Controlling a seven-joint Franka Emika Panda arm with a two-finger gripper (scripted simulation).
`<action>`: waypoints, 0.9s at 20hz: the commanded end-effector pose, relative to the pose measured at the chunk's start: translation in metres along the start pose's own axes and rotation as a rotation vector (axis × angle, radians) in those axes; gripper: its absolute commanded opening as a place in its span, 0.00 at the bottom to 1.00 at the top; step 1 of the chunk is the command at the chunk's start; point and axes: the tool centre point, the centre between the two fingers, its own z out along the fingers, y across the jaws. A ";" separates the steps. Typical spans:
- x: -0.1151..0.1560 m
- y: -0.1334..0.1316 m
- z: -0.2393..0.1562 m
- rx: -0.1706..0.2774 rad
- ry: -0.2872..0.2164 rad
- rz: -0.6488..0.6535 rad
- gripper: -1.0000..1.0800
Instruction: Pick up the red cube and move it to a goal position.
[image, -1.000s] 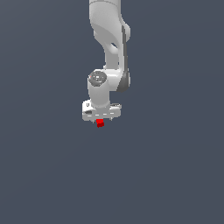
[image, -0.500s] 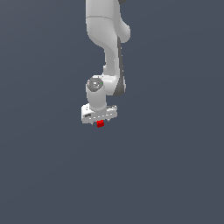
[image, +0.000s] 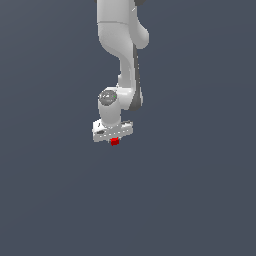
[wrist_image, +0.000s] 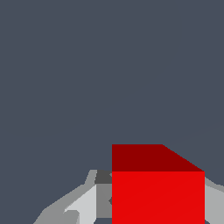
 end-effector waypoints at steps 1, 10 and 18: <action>0.000 0.000 0.000 0.000 0.000 -0.001 0.00; 0.000 0.000 -0.007 0.000 0.000 0.000 0.00; 0.003 0.000 -0.046 0.000 0.000 0.000 0.00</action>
